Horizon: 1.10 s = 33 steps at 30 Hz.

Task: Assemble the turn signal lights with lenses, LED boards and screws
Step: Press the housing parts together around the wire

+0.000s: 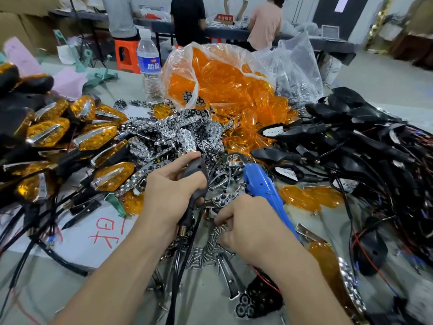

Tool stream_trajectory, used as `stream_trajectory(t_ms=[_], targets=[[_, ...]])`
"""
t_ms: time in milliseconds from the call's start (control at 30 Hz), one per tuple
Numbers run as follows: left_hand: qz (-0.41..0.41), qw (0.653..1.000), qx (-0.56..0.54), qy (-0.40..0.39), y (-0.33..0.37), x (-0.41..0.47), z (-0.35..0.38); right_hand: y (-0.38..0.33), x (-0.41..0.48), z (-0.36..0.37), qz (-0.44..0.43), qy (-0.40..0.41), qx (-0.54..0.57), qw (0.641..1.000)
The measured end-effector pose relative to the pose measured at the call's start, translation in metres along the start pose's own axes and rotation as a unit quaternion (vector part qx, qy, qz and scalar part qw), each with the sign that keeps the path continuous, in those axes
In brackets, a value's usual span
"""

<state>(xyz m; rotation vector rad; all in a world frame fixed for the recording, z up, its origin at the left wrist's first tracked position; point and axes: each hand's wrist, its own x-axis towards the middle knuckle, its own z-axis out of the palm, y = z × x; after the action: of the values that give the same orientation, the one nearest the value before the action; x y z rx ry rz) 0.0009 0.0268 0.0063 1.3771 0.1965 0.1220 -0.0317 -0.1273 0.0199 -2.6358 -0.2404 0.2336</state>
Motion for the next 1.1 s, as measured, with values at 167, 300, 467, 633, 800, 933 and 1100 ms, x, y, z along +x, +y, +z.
stream_trajectory(t_ms=[167, 300, 467, 633, 800, 933, 1100], targets=[[-0.016, 1.0, -0.01, -0.015, -0.007, 0.003, 0.002, -0.003, 0.003, 0.009, -0.015, 0.007, -0.014, 1.0], [-0.006, 1.0, -0.009, -0.015, -0.009, 0.003, 0.001, -0.001, 0.004, 0.007, -0.02, 0.046, 0.041, 0.998], [0.008, 1.0, 0.007, -0.026, -0.007, 0.0, 0.001, 0.007, 0.004, -0.003, -0.005, 0.201, 0.235, 0.951], [0.003, 0.996, 0.051, -0.075, -0.007, -0.012, 0.012, 0.005, 0.005, -0.008, -0.019, 0.257, 0.432, 0.864], [0.009, 0.992, 0.081, -0.094, -0.013, -0.015, 0.016, 0.01, 0.008, -0.007, -0.018, 0.257, 0.438, 0.861], [0.016, 0.991, 0.108, -0.083, -0.015, -0.012, 0.015, 0.012, 0.01, -0.006, -0.021, 0.235, 0.459, 0.856], [0.034, 0.988, 0.123, -0.086, -0.016, -0.012, 0.013, 0.011, 0.01, -0.006, -0.001, 0.208, 0.452, 0.867]])
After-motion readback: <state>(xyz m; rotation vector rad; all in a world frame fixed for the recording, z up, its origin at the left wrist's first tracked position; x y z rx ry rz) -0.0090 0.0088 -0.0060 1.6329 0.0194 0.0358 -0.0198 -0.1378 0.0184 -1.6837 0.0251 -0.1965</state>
